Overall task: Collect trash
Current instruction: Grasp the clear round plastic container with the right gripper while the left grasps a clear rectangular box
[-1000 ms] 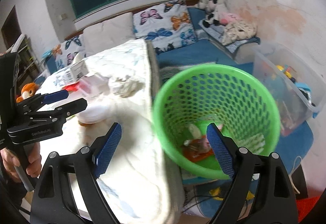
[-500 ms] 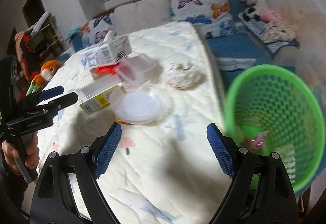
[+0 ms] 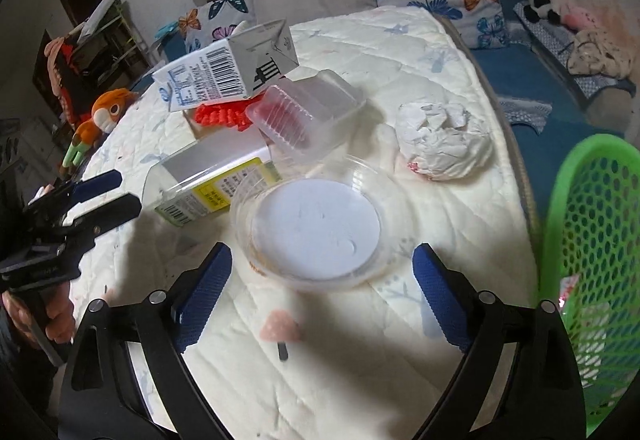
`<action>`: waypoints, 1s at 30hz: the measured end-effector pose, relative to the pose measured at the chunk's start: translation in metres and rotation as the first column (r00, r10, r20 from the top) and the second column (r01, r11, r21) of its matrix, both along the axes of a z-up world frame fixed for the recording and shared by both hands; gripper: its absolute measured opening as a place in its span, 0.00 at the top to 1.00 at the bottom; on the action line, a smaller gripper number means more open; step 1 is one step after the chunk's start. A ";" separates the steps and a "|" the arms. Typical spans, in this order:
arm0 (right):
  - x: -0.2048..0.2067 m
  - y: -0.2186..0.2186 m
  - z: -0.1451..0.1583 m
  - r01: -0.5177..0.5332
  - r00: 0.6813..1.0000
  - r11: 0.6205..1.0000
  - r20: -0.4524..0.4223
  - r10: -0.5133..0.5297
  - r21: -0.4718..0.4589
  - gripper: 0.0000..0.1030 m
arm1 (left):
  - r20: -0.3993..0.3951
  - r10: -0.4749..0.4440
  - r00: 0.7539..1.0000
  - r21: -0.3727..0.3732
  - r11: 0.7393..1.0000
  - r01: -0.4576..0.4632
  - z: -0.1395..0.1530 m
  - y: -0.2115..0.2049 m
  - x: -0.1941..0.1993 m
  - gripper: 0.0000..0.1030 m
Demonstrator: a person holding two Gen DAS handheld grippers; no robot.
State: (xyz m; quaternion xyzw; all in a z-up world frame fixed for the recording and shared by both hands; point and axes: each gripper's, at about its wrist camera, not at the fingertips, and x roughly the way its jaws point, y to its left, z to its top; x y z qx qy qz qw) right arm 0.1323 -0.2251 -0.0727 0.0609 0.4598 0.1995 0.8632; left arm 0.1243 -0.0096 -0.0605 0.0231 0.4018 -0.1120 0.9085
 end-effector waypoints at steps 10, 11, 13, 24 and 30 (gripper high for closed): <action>0.006 -0.001 -0.003 0.005 1.000 0.999 -0.008 -0.004 0.033 0.19 | 0.014 -0.058 0.998 0.028 0.998 0.058 0.005 -0.012 0.020 0.18; 0.005 0.000 -0.003 0.006 1.000 0.999 -0.007 -0.006 0.034 0.19 | 0.023 -0.061 0.998 0.029 0.998 0.060 0.007 -0.012 0.021 0.18; 0.004 -0.002 -0.002 0.009 1.000 0.999 -0.003 -0.009 0.036 0.19 | 0.041 -0.064 0.997 0.036 0.997 0.062 0.013 -0.013 0.024 0.18; -0.014 -0.009 0.012 0.000 1.000 1.000 0.027 0.000 0.013 0.19 | 0.091 -0.107 0.990 0.035 0.994 0.104 0.043 -0.012 0.050 0.15; -0.022 -0.014 0.018 0.002 1.000 1.000 0.029 -0.002 0.021 0.19 | 0.080 -0.104 0.991 0.026 0.994 0.102 0.045 -0.008 0.061 0.15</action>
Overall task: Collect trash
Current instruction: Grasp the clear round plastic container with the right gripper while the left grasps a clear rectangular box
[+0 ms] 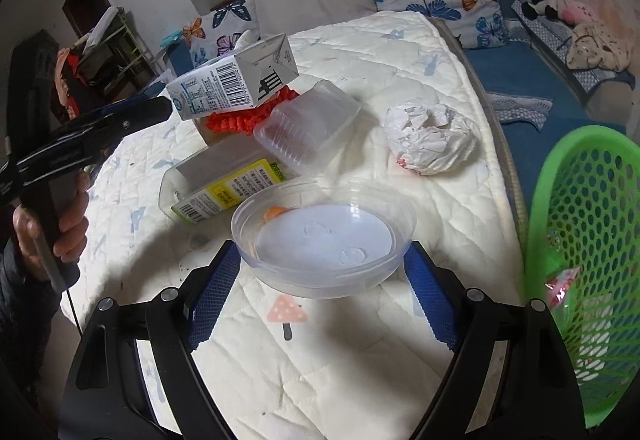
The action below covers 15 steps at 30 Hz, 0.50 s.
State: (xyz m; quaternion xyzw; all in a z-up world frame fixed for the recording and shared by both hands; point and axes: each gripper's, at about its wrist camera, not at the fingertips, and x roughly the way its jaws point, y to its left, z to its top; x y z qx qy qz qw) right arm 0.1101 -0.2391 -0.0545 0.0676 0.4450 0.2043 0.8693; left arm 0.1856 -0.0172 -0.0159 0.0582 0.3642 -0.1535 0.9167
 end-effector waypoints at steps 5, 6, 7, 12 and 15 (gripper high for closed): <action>-0.006 -0.004 0.004 0.003 1.000 1.000 0.014 -0.003 -0.008 0.19 | -0.017 -0.018 1.000 -0.014 1.000 0.018 -0.006 -0.001 -0.005 0.15; -0.007 -0.005 0.004 0.008 1.000 1.000 0.017 -0.007 -0.011 0.19 | -0.018 -0.026 0.999 -0.018 1.000 0.026 -0.008 -0.002 -0.008 0.15; -0.008 -0.006 0.005 0.010 1.000 1.000 0.018 -0.010 -0.010 0.19 | -0.022 -0.040 0.999 -0.019 0.999 0.040 -0.011 -0.003 -0.013 0.15; -0.014 -0.012 0.008 0.022 0.999 1.000 0.028 -0.022 -0.010 0.21 | -0.040 -0.086 0.995 0.022 0.996 0.087 -0.030 -0.015 -0.023 0.15; -0.018 -0.016 0.012 0.028 0.999 1.000 0.037 -0.028 -0.010 0.21 | -0.060 -0.108 0.992 0.039 0.993 0.110 -0.039 -0.022 -0.021 0.22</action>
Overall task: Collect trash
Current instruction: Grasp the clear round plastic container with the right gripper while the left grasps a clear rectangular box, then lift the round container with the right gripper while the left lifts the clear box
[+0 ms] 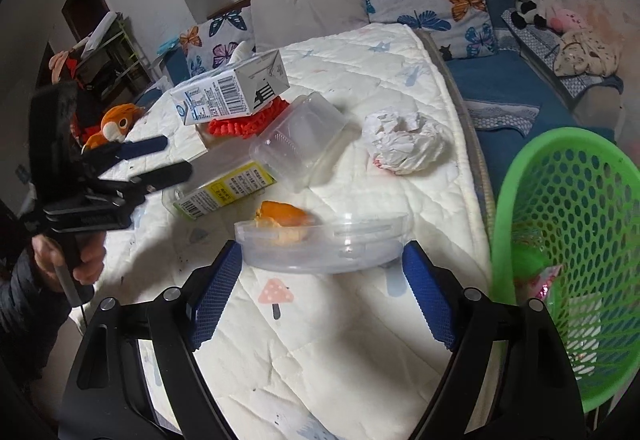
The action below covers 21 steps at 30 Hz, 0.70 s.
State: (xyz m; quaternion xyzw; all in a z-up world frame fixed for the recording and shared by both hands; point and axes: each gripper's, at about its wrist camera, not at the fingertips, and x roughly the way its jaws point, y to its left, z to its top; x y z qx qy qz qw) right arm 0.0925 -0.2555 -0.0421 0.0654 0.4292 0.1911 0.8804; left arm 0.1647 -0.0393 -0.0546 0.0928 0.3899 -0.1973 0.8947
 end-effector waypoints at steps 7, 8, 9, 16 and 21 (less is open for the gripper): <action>-0.004 -0.006 0.002 0.013 1.000 1.000 0.004 -0.013 0.003 0.21 | -0.010 -0.024 1.000 0.051 0.998 0.024 -0.015 -0.016 0.015 0.27; -0.005 -0.007 0.002 0.016 1.000 1.000 0.005 -0.016 0.005 0.21 | -0.011 -0.028 1.000 0.059 0.998 0.029 -0.017 -0.018 0.017 0.27; -0.006 -0.008 0.002 0.017 1.000 1.000 0.005 -0.017 0.006 0.21 | -0.017 -0.034 0.999 0.064 0.997 0.035 -0.019 -0.020 0.020 0.27; -0.010 -0.011 0.002 0.024 1.000 1.000 0.007 -0.024 0.006 0.21 | -0.030 -0.060 0.998 0.096 0.993 0.063 -0.027 -0.035 0.031 0.27; -0.011 -0.012 0.003 0.027 1.000 1.000 0.009 -0.027 0.007 0.21 | -0.047 -0.074 0.996 0.108 0.991 0.079 -0.034 -0.046 0.037 0.31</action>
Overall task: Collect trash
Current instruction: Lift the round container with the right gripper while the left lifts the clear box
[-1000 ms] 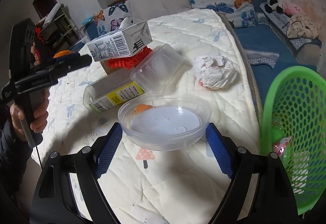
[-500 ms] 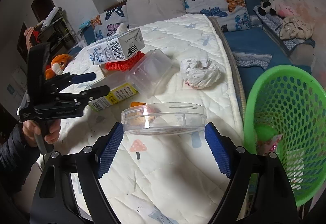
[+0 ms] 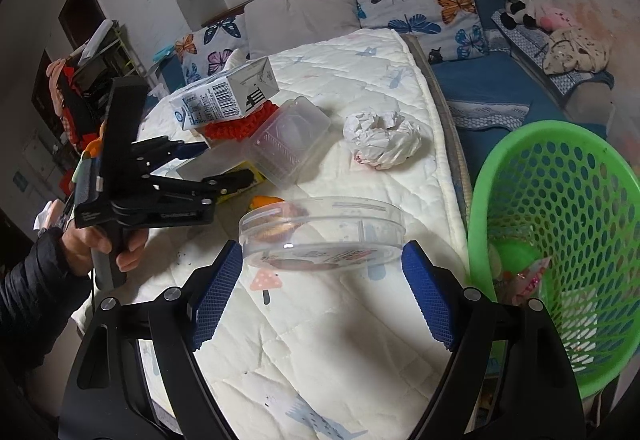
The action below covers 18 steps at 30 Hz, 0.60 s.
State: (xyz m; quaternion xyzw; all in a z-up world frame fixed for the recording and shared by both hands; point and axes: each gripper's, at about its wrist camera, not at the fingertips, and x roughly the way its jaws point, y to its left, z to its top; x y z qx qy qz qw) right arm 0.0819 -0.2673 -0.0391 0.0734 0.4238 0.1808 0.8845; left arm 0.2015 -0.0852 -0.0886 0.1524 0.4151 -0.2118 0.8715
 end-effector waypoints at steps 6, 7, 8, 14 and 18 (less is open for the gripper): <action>-0.005 -0.002 0.003 0.007 1.000 1.000 0.007 -0.007 0.006 0.22 | 0.009 0.010 1.000 -0.007 1.000 -0.010 0.004 -0.001 -0.010 0.40; -0.006 -0.002 0.004 0.007 1.000 1.000 0.011 -0.007 0.007 0.22 | 0.010 0.014 1.000 -0.010 1.000 -0.014 0.005 0.000 -0.015 0.40; -0.007 -0.002 0.005 0.008 1.000 1.000 0.014 -0.008 0.010 0.22 | 0.009 0.016 1.000 -0.013 1.000 -0.016 0.006 0.001 -0.019 0.40; -0.010 -0.003 0.006 0.011 1.000 0.999 -0.009 -0.011 0.051 0.43 | -0.021 0.024 0.999 -0.049 0.998 -0.025 0.012 0.010 -0.043 0.41; -0.013 0.000 0.005 -0.001 1.000 0.999 -0.009 0.001 0.044 0.43 | -0.033 0.011 0.999 -0.078 0.997 -0.014 0.016 0.017 -0.063 0.42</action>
